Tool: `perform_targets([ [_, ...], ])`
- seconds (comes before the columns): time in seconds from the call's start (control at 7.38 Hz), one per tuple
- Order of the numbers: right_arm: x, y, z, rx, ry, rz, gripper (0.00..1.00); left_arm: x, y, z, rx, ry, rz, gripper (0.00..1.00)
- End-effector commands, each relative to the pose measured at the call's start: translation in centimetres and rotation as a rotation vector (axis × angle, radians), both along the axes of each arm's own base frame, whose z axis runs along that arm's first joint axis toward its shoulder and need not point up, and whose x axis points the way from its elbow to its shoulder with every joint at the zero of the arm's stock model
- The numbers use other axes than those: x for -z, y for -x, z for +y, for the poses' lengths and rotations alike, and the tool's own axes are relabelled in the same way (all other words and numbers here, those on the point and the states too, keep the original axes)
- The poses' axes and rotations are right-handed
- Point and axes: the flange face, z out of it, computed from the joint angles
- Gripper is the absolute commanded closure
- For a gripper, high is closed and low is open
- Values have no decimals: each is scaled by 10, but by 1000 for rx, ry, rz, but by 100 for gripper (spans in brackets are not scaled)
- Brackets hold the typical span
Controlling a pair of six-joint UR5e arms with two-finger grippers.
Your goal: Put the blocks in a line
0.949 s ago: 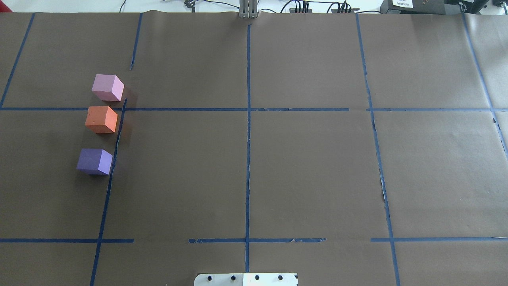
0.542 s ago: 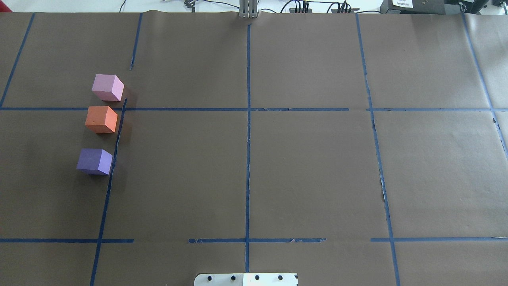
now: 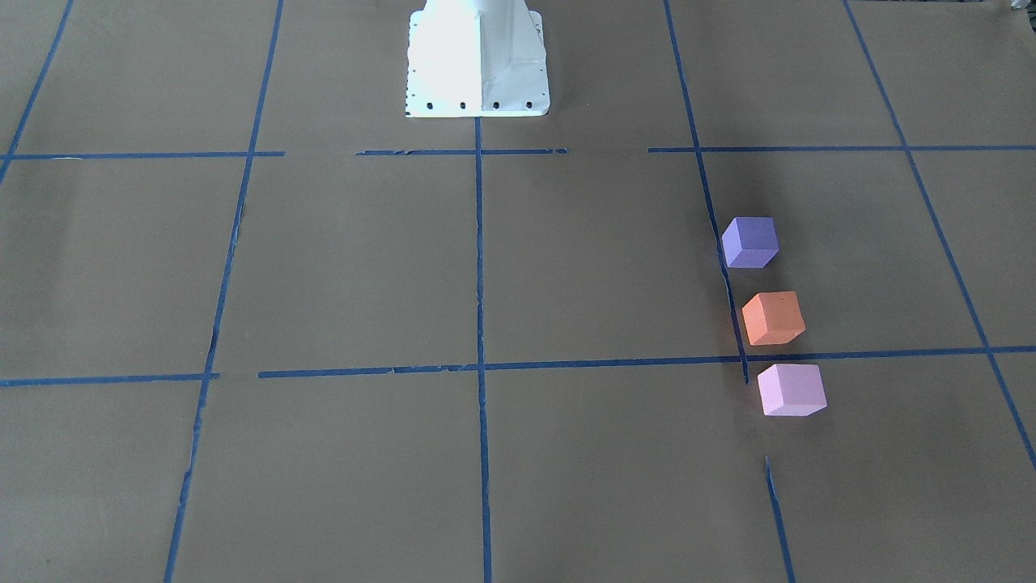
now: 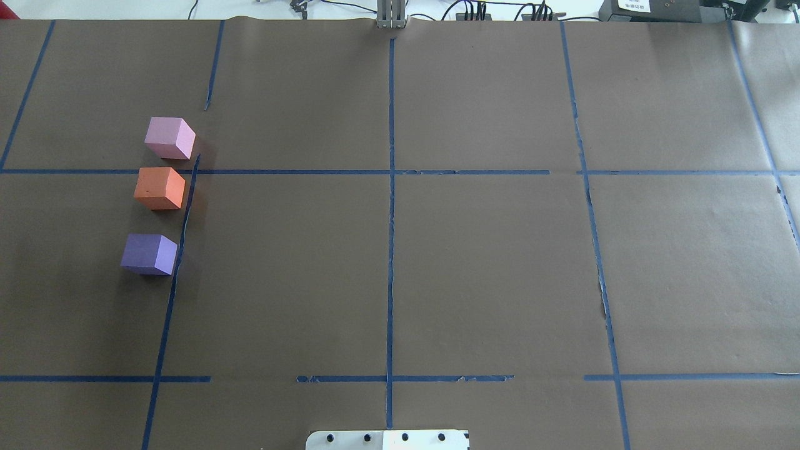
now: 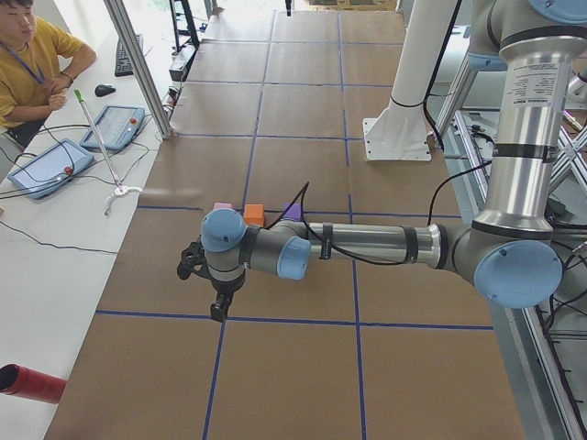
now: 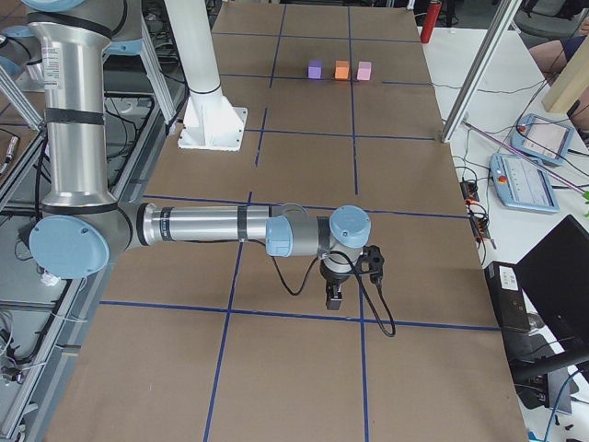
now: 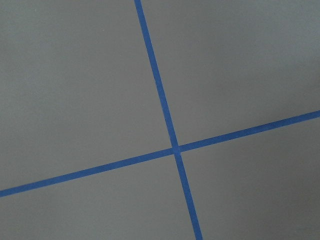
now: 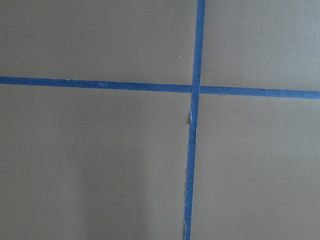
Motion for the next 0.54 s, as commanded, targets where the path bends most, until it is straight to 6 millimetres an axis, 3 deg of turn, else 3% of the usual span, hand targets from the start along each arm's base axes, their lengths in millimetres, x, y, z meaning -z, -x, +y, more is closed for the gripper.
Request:
perform_targets([
  [0.0,0,0,0,0,-2,0,0,-13,25,15,90,105,11,0],
  [0.41,0,0,0,0,0,0,0,0,26,12,151,136,21,0],
])
